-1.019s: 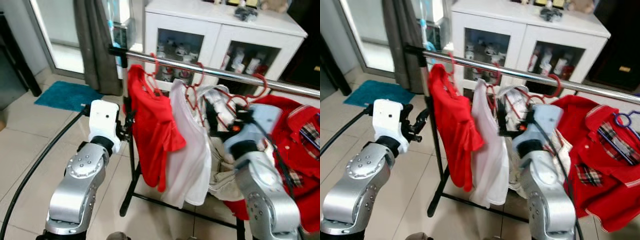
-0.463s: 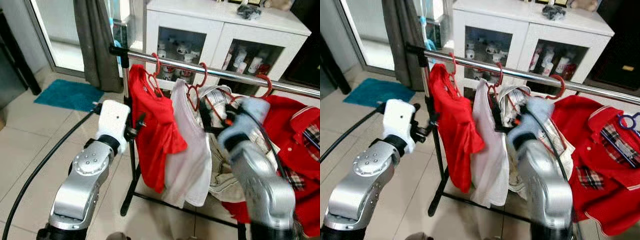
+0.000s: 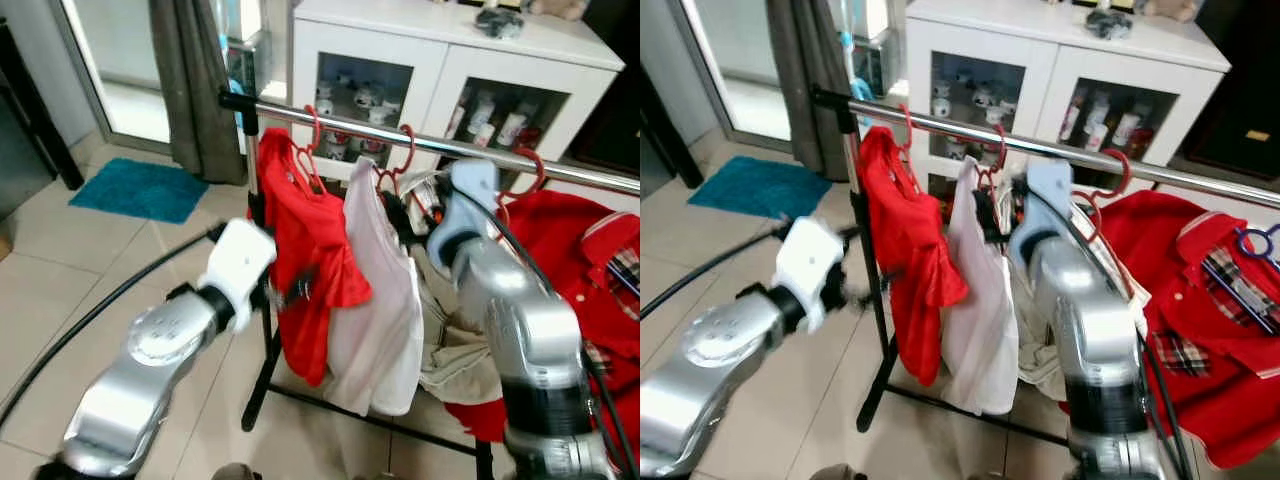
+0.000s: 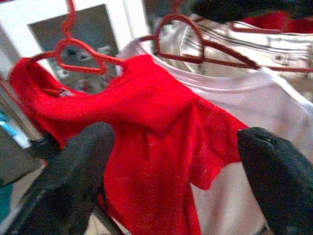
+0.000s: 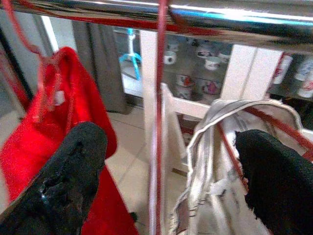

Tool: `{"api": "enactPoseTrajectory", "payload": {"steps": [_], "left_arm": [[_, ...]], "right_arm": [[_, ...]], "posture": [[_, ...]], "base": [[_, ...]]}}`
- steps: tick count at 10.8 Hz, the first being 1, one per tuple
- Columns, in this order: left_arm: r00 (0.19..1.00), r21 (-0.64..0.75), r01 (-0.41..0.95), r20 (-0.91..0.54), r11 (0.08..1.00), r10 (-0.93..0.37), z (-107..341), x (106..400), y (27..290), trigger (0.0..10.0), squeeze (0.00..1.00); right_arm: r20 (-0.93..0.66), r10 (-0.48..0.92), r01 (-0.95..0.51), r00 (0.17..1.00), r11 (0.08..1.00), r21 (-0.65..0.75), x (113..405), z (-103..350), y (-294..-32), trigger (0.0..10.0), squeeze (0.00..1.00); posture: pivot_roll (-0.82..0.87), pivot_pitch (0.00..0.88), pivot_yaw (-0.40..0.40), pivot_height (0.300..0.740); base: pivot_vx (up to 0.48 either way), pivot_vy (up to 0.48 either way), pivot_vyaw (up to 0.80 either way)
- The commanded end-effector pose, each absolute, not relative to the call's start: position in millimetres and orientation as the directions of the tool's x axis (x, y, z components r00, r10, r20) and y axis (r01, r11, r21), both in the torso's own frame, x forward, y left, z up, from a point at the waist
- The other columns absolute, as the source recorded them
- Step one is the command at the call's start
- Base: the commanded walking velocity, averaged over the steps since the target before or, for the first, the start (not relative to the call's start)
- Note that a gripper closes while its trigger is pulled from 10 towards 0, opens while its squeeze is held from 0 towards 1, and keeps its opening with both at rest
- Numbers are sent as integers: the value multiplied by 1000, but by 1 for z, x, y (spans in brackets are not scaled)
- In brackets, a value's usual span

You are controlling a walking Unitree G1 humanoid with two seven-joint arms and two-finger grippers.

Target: Hang hanger

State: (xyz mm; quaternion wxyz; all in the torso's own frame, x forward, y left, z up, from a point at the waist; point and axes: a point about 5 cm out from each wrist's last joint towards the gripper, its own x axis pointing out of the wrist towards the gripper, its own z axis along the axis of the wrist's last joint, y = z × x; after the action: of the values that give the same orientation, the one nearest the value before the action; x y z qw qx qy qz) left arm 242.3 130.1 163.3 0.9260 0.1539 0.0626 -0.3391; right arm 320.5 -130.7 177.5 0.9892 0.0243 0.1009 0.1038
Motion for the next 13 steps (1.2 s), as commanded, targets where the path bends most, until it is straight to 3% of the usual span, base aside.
{"api": "enactPoseTrajectory", "payload": {"steps": [1,3,4,5,6,13], "left_arm": [[704,226,710,-236,667,-669,164,235,125,10000,1000],[684,212,729,-246,651,-686,164,234,125,10000,1000],[678,216,735,-249,643,-691,164,236,126,10000,1000],[677,220,736,-248,640,-693,165,237,126,10000,996],[674,220,738,-248,637,-696,165,237,127,10000,1000],[680,214,733,-233,646,-695,168,238,129,10000,1000]], "right_arm": [[-229,246,-233,942,969,81,328,181,-135,10000,0],[-263,234,-234,936,972,31,339,185,-140,10000,0],[-324,215,-210,921,976,49,345,181,-141,8196,0],[-357,225,-213,907,974,74,347,177,-139,4431,0],[-375,225,-211,899,974,79,350,173,-137,0,0],[-358,250,-238,899,968,79,359,168,-130,0,0]], "posture": [[71,39,-44,740],[70,40,-41,740],[69,39,-41,740],[69,39,-41,740],[71,38,-42,740],[77,38,-37,740]], "base": [[0,0,0],[0,0,0],[0,0,0],[0,0,0],[0,0,0],[0,0,0]]}}
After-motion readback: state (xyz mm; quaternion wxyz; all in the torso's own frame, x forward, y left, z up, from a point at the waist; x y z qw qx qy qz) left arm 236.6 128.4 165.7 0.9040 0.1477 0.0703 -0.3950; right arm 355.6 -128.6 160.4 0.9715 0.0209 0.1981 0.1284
